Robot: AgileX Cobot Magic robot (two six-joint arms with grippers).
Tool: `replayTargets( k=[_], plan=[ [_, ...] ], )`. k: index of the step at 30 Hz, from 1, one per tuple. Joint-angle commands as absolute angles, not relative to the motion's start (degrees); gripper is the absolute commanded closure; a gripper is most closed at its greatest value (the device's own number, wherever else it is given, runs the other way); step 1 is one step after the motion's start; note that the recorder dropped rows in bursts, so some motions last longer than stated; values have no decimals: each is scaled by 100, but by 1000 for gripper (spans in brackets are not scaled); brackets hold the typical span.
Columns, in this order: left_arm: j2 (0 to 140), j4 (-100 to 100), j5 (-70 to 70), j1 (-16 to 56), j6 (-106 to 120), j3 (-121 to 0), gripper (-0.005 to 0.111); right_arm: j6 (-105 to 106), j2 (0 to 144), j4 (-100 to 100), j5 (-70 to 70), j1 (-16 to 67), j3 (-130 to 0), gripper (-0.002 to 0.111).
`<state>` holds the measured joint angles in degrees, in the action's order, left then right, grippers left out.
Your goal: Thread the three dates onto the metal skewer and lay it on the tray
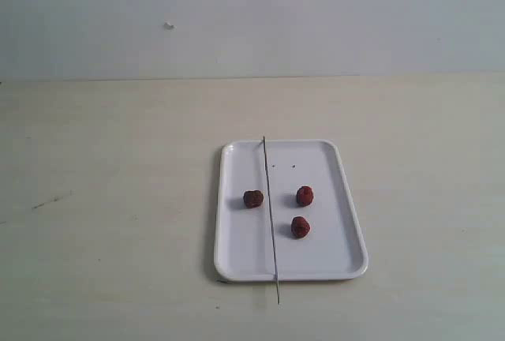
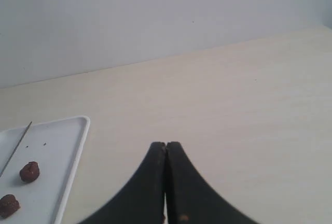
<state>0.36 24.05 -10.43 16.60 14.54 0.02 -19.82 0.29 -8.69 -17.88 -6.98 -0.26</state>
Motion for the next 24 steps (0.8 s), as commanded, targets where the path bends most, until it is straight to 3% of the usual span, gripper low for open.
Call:
replayTargets(
  k=[1,15,24],
  plan=[
    [0,2383,-1019,1648,1453,0,107,-1962,0,-900,-1740,-730,0,108],
    [0,3534,1055,1648,554,-84,107,-1962,0,-900,-1740,-730,0,108],
    [87,3326,3218,1648,-264,-612,107,-1962,0,-900,-1740,-730,0,108]
  ],
)
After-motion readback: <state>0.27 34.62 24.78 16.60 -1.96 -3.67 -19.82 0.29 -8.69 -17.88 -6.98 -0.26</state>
